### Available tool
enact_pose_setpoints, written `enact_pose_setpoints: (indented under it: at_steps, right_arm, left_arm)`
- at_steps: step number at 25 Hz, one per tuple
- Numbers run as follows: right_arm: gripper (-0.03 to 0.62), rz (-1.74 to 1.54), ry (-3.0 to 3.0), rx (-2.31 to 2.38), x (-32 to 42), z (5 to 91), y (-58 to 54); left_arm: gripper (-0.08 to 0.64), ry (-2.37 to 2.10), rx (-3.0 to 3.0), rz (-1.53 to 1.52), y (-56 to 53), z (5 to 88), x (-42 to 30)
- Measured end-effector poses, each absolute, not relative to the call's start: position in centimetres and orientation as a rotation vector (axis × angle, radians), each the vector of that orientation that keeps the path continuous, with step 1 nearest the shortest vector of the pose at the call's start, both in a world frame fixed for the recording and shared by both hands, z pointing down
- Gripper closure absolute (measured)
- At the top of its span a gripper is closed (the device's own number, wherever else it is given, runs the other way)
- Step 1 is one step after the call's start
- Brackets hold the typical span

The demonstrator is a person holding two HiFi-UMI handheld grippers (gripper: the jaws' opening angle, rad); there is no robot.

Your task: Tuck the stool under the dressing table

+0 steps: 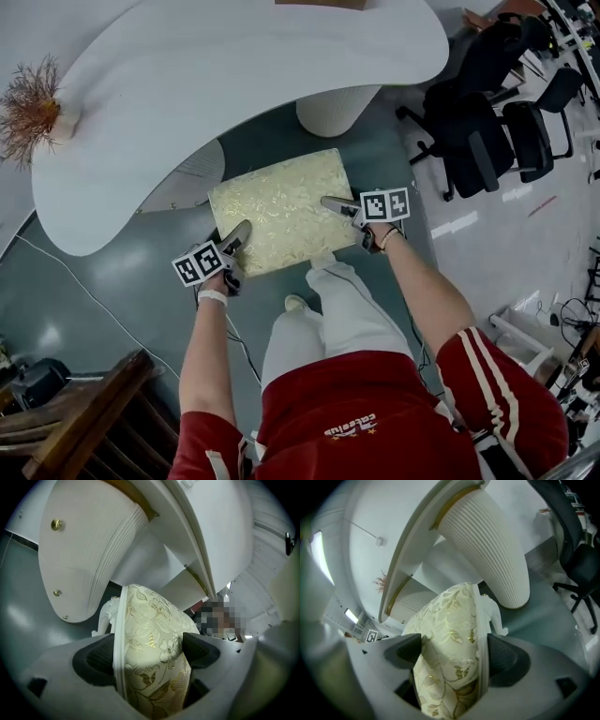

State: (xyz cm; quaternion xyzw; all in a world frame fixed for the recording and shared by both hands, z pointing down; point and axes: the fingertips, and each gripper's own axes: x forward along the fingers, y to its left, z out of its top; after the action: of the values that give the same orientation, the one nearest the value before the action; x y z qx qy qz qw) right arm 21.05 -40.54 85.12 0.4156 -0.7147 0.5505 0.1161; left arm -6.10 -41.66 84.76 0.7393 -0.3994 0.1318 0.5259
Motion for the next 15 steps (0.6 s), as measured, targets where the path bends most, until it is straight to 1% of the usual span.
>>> enact_pose_setpoints:
  at_steps: [7,15]
  right_arm:
    - [0.158,1.601,-2.107,1.209,19.9,92.9,-46.6]
    - [0.155,1.518,-2.149,1.211,19.6,97.3,-52.2]
  left_arm:
    - [0.11,-0.998,1.784,0.291,-47.6,92.1,-7.2]
    - [0.107,-1.01,1.799,0.271,-52.5,97.3,-7.1]
